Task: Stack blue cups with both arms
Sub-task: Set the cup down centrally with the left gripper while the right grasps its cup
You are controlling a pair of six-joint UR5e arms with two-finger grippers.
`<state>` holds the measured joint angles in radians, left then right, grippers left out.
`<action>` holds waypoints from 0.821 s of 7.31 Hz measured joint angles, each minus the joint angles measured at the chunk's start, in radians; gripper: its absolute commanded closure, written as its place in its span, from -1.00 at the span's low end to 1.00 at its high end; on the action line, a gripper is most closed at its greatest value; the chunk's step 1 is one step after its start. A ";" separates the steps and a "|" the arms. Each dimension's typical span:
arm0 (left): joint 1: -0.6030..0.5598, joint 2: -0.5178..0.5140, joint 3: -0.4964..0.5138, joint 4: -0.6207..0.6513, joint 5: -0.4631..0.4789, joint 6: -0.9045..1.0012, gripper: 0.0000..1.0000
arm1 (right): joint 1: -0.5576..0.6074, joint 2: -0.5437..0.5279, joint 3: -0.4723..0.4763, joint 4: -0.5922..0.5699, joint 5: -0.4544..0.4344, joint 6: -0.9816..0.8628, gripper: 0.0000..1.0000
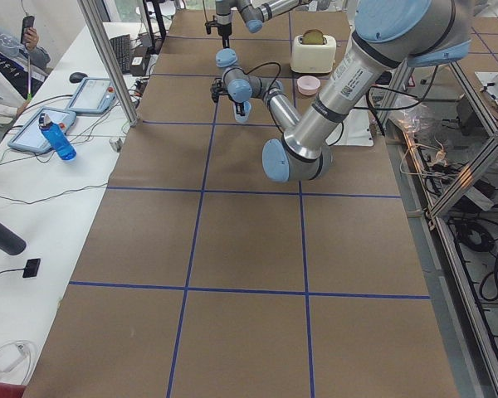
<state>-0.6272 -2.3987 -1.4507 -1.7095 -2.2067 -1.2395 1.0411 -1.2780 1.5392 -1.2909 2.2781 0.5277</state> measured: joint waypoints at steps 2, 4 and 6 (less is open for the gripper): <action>0.010 -0.004 0.006 0.000 0.011 0.001 0.41 | 0.003 0.009 0.023 -0.007 0.005 0.001 1.00; 0.011 -0.004 0.006 -0.005 0.013 0.002 0.32 | 0.013 0.019 0.044 -0.011 0.008 0.005 1.00; 0.010 -0.002 0.004 -0.011 0.013 0.003 -0.08 | 0.018 0.030 0.061 -0.013 0.009 0.018 1.00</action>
<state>-0.6170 -2.4010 -1.4466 -1.7206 -2.1939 -1.2361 1.0591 -1.2478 1.6004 -1.3036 2.2870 0.5455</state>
